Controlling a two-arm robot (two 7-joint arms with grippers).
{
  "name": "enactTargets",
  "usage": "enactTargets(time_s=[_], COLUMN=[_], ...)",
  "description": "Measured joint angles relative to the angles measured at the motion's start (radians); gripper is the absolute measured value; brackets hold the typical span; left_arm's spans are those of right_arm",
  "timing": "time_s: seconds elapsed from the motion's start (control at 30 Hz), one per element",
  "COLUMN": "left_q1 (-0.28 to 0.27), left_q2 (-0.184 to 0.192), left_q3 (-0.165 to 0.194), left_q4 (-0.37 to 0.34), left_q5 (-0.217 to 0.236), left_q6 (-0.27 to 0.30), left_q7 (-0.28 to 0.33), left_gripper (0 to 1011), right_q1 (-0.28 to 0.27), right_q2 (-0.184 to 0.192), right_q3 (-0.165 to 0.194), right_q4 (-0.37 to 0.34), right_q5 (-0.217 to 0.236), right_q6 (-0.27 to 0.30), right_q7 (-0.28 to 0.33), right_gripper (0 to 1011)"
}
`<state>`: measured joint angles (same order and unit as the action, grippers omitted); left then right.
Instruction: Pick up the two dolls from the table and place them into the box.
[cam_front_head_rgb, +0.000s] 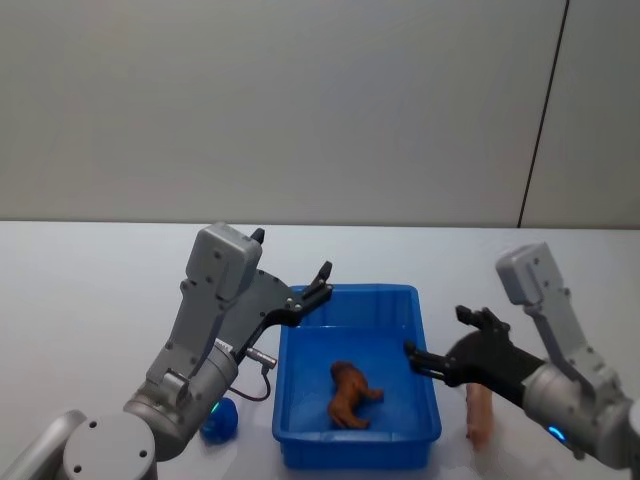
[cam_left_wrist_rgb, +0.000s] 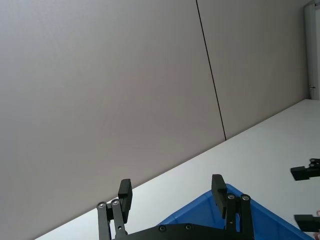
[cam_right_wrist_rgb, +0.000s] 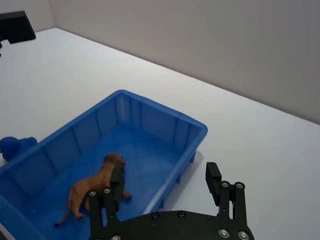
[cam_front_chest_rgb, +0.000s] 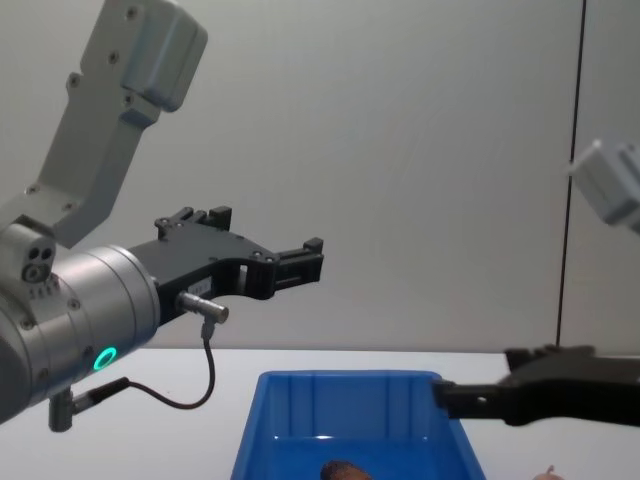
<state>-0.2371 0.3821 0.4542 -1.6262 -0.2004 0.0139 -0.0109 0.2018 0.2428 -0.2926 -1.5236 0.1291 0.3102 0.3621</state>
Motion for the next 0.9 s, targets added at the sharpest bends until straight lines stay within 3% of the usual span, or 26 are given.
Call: enactTargets(time_s=[0.4,0.9], left_q1=[0.000,0.000], left_q2=[0.000,0.000], left_q3=[0.000,0.000], left_q4=[0.000,0.000], left_q5=[0.000,0.000], left_q6=[0.000,0.000], left_q7=[0.000,0.000], left_gripper=[1001,1002], right_q1=[-0.114,-0.168], right_q2=[0.066,0.081], right_q3=[0.020,0.016], right_q4=[-0.091,-0.105], right_q5=[0.050,0.049], right_q6=[0.032,0.055], right_q7=[-0.062,-0.116], right_gripper=[1001,1001])
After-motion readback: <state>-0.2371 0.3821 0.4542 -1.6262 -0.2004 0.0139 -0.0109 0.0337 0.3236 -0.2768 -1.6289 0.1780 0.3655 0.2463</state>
